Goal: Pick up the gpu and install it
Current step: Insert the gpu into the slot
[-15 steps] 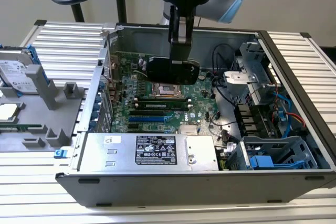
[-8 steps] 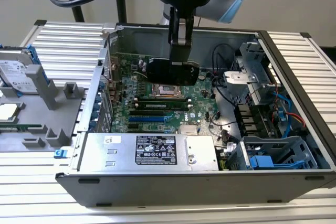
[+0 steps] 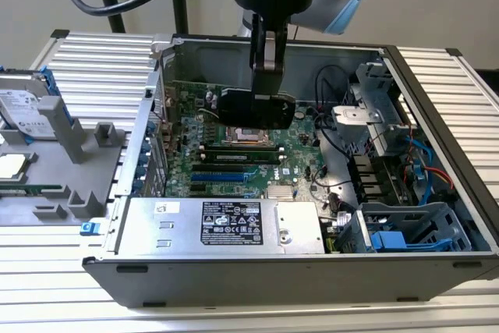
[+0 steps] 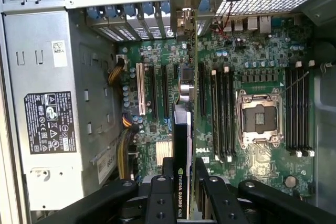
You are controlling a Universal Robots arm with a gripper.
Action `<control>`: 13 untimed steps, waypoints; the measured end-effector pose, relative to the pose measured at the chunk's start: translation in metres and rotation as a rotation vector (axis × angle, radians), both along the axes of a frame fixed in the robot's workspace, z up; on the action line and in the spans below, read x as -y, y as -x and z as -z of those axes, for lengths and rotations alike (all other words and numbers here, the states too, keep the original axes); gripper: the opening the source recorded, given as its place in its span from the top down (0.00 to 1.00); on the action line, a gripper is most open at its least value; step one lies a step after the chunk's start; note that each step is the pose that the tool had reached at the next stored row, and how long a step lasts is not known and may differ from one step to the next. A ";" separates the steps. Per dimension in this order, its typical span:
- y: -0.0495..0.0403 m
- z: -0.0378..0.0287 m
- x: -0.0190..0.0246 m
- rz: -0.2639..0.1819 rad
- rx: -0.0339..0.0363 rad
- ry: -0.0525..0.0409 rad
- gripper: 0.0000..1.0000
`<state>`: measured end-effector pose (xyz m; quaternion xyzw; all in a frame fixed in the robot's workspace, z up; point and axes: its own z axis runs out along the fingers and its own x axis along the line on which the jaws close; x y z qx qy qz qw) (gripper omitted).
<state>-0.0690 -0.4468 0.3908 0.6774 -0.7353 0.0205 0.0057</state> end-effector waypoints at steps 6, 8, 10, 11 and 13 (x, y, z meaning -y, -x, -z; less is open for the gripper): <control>0.0000 0.0020 0.0000 0.000 0.0000 0.0009 1.00; 0.0000 0.0027 0.0000 0.000 0.0000 0.0013 1.00; 0.0000 0.0033 0.0000 0.000 -0.0001 0.0016 1.00; 0.0000 0.0037 0.0000 0.000 0.0000 0.0017 1.00; 0.0000 0.0044 0.0000 0.000 0.0000 0.0020 1.00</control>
